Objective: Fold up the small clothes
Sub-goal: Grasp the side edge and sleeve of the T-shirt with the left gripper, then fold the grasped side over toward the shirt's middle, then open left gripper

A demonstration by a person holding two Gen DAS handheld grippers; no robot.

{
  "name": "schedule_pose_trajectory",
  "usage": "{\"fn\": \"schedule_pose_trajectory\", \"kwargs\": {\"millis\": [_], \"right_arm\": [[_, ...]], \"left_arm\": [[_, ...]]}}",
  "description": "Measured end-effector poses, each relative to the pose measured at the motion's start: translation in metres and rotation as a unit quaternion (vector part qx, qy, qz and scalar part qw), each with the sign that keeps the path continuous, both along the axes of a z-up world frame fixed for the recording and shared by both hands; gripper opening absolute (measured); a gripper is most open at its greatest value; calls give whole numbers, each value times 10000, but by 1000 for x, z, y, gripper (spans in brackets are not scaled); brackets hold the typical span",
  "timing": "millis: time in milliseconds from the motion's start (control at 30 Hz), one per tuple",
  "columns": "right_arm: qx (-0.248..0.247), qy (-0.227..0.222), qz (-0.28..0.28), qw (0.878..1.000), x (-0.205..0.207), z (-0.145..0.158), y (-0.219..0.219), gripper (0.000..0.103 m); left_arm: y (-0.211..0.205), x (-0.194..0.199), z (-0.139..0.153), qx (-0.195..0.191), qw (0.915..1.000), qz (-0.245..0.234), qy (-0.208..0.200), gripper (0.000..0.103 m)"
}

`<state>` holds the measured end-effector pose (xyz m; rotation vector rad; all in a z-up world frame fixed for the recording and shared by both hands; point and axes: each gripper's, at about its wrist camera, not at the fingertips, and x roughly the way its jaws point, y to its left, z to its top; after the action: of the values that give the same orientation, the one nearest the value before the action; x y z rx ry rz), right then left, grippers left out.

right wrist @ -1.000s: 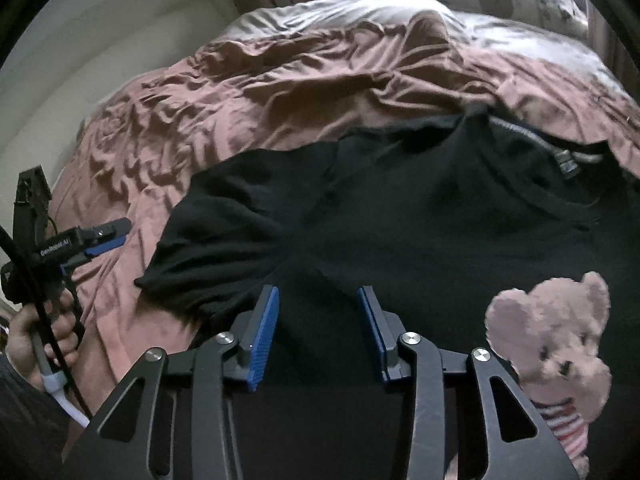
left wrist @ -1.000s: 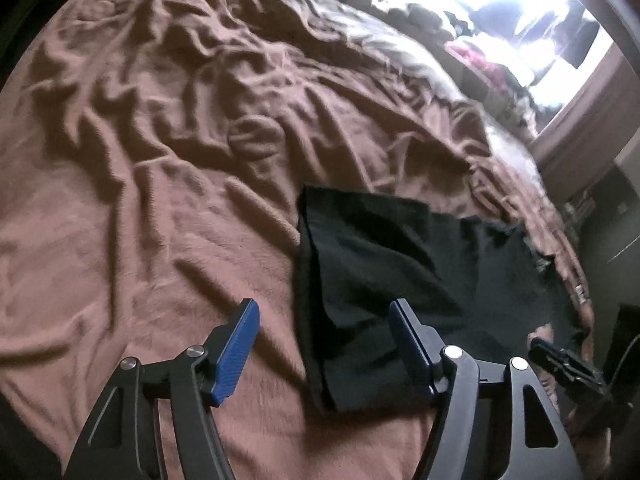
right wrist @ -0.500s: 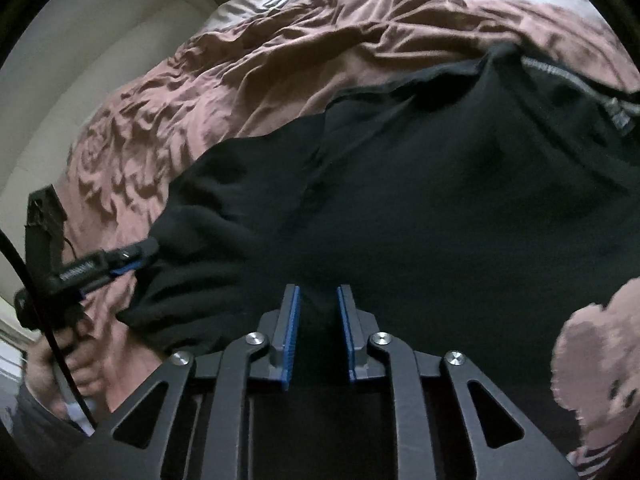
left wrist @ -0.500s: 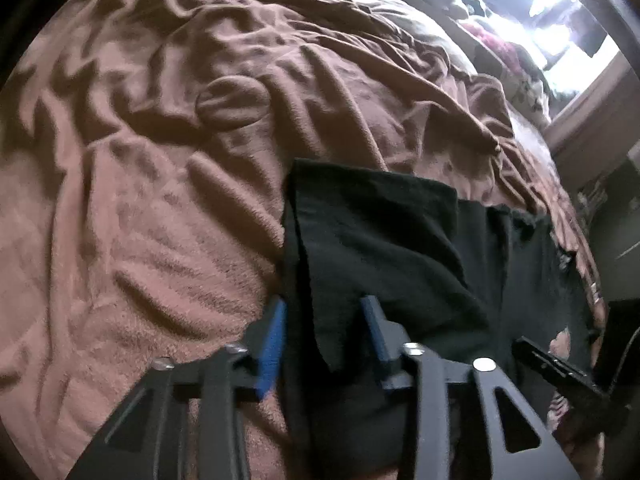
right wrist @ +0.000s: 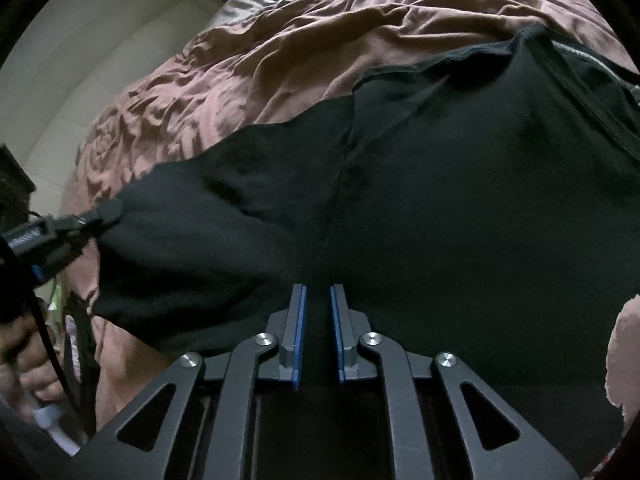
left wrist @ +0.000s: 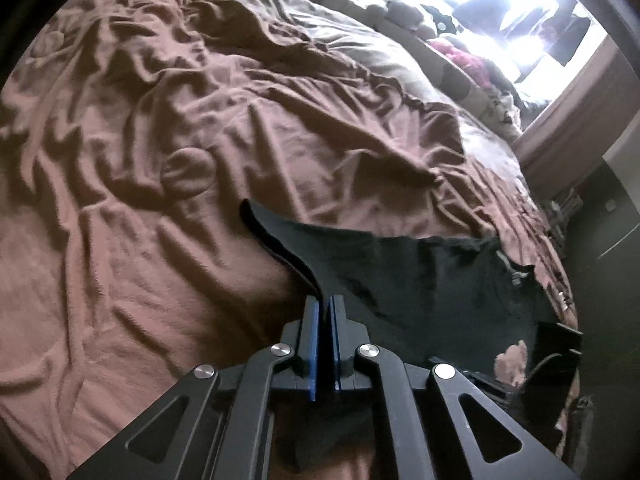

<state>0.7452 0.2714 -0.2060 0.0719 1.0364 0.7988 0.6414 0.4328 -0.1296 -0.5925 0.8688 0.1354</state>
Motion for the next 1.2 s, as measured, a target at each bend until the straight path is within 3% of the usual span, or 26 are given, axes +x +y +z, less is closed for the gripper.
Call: {"fn": "schedule_pose_trajectory", "kwargs": {"millis": [167,600,767,967,1200], "right_arm": [[104,87,-53,9999,-2,14,-14,9],[121,46,-510,9986,-6,58,-106,9],[29,-17,-643,9979,-11,71,-136,9],[21,3,-804,9968,-14,76,-161,9],[64,81,-862,9962,-13,77,-176,9]], "left_arm": [[-19,7,18,-80,9997,-185,-140,5],[-102,40,51,-138,9941,-1003,-396,5],[-138,45,48,-280,9895,-1337,-473,5],[-179,51,25,-460,9825,-1784,-280,5],[-197,46,14,-799,9742,-2101,-218,6]]}}
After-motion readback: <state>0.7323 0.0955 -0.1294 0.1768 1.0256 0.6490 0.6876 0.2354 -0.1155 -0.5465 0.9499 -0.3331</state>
